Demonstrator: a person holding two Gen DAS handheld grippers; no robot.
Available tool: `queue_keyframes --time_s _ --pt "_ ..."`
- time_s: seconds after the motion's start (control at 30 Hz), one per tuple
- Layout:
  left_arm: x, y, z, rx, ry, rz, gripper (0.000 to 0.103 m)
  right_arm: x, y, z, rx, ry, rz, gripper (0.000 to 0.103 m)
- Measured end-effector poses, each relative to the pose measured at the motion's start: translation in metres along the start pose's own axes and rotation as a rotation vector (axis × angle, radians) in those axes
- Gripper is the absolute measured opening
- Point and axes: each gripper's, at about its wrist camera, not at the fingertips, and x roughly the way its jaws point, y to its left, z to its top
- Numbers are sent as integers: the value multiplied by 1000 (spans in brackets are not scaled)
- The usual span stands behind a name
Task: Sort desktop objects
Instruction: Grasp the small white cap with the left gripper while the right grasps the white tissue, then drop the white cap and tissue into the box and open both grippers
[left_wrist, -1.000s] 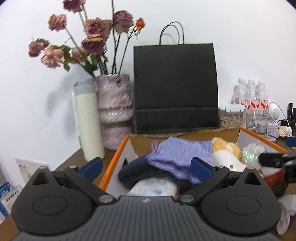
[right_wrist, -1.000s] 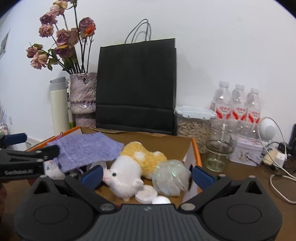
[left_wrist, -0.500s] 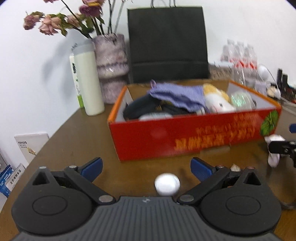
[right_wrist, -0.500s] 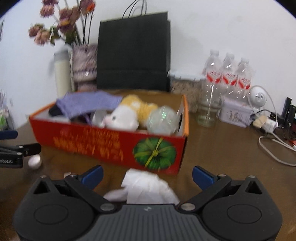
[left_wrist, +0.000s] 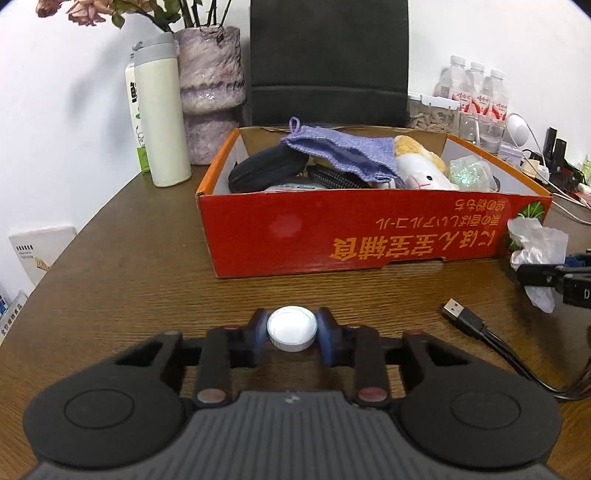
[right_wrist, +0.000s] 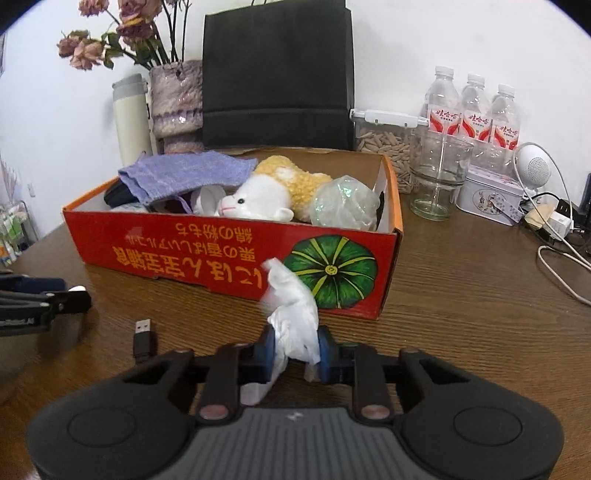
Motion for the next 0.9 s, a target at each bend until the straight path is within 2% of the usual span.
queue_keyframes --time_s 0.27,0.63,0.9 --pt "-8 6 0 -42 -32 -20 29 -22 -8 1 40 -75 13 19" --pt "-47 9 17 -81 -238 -29 29 -62 -32 17 116 -232 23 18" --pt "-44 -3 45 -82 -342 -39 29 -49 -20 36 59 -275 32 18"
